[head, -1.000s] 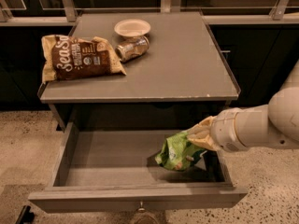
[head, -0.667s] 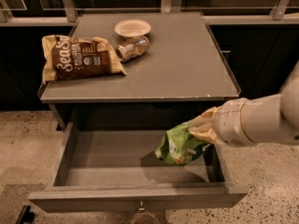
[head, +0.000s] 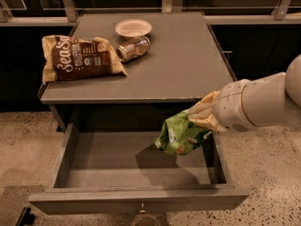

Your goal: Pick green rice chip bag from top drawer and place on counter

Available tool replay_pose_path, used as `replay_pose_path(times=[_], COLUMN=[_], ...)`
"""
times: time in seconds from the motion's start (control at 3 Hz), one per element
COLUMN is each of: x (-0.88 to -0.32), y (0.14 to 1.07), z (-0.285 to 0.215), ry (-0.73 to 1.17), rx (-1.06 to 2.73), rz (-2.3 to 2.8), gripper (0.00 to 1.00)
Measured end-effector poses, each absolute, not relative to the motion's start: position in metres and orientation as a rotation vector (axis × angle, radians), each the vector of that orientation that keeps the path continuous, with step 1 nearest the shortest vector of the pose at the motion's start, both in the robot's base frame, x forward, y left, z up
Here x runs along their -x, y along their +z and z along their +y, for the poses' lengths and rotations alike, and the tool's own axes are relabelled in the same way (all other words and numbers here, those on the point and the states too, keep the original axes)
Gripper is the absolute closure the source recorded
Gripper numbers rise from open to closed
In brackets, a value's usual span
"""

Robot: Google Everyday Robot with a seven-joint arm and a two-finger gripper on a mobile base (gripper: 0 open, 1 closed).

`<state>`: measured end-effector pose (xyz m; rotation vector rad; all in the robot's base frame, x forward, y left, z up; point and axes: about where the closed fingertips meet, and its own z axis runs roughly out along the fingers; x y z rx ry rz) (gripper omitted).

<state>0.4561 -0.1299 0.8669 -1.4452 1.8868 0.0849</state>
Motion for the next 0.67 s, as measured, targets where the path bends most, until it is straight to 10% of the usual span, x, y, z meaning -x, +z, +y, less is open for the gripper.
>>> replay_pose_path(times=[0.67], x=[-0.464], y=[0.944], z=[-0.134], ry=[-0.031], rx=[1.479], rz=[1.724], gripper=[1.0])
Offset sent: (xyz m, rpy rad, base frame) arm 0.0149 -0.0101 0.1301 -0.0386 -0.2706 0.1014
